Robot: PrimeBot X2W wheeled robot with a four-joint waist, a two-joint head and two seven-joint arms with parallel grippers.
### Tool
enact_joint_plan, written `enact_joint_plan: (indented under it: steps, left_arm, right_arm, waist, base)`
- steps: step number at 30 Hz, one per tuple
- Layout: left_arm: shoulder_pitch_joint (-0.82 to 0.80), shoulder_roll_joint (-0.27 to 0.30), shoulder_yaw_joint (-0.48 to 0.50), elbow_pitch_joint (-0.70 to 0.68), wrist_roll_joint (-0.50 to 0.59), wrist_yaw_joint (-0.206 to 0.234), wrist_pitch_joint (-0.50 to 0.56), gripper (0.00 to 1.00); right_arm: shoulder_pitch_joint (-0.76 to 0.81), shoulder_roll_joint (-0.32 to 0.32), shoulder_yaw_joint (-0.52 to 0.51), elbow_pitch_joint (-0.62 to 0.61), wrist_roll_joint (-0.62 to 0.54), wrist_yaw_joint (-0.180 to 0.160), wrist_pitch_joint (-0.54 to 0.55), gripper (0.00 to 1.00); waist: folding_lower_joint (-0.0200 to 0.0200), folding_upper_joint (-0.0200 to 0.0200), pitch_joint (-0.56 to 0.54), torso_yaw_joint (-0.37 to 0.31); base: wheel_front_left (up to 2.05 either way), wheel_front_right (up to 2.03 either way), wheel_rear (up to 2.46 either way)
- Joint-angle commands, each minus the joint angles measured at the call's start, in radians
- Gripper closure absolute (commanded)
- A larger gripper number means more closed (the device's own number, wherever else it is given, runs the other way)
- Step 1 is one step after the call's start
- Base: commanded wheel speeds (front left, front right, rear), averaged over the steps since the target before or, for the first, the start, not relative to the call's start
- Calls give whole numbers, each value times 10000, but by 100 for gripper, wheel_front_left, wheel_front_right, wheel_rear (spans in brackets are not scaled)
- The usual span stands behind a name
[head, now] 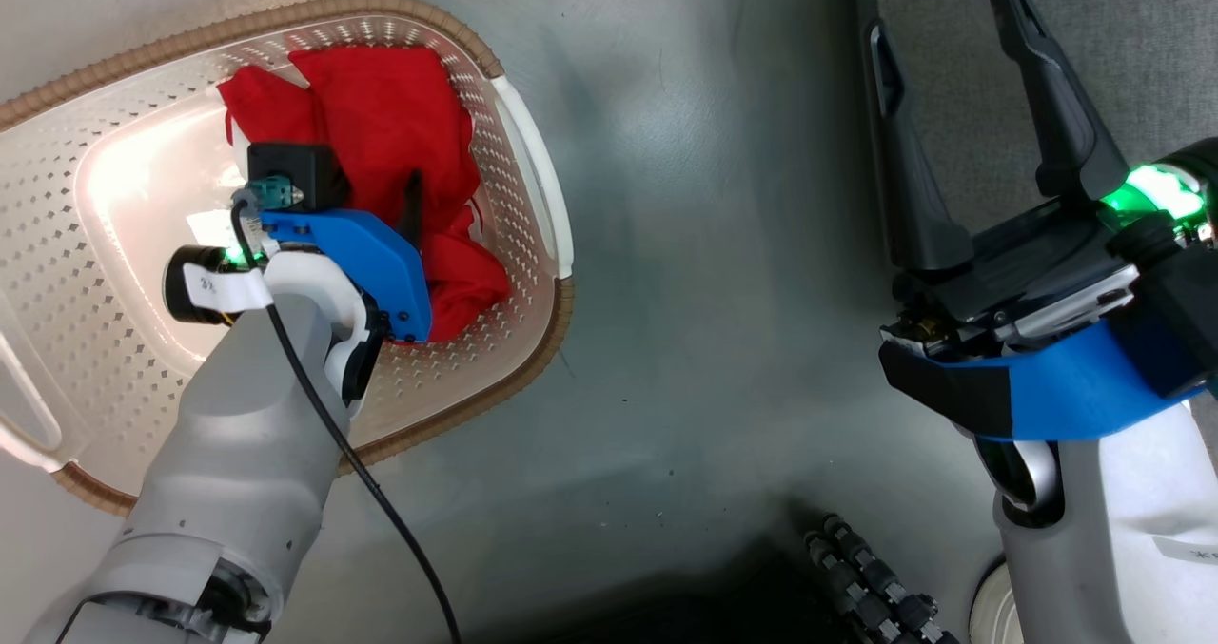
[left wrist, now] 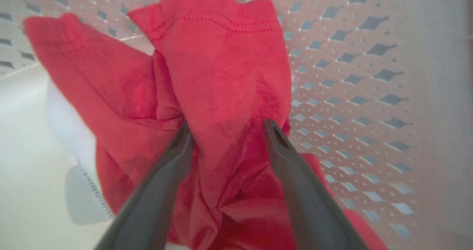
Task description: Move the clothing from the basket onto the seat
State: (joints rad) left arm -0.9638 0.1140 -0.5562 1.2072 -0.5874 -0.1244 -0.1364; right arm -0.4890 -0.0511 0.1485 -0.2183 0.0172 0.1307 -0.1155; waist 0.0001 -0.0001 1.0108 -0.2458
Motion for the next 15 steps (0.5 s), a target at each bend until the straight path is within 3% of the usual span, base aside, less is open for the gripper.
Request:
enact_joint_plan:
  steps: [1, 2, 3, 4, 6, 15]
  left_arm:
    - [-238, -36, -28, 111, -34, -69, 118, 0]
    - [-290, -65, -43, 202, -70, -70, 249, 0]
    - [-334, -75, -68, 293, -72, -35, 369, 7]
    - [-384, -89, -86, 356, -79, 3, 454, 52]
    - [-465, -125, -100, 434, -105, 13, 531, 100]
    - [-516, -95, -231, 624, -203, -37, 651, 100]
  right_arm:
    - [87, 12, -8, -83, 31, 1, 2, 0]
    - [131, 12, -6, -90, 60, 1, 7, 0]
    - [174, 12, -4, -98, 85, 1, 11, 0]
    - [204, 12, -5, -103, 98, 1, 10, 0]
    - [212, 12, 1, -111, 108, 1, 12, 0]
    - [185, 12, 0, -86, 151, 1, -44, 0]
  waist:
    - [-1, 1, -11, -34]
    - [-1, 1, -17, -48]
    - [-1, 1, -22, -57]
    - [-1, 1, -27, -65]
    - [-1, 1, -35, -81]
    - [-1, 1, -82, -102]
  base:
    - [0, 0, 0]
    - [0, 0, 0]
    - [0, 0, 0]
    - [0, 0, 0]
    - [0, 0, 0]
    - [0, 0, 0]
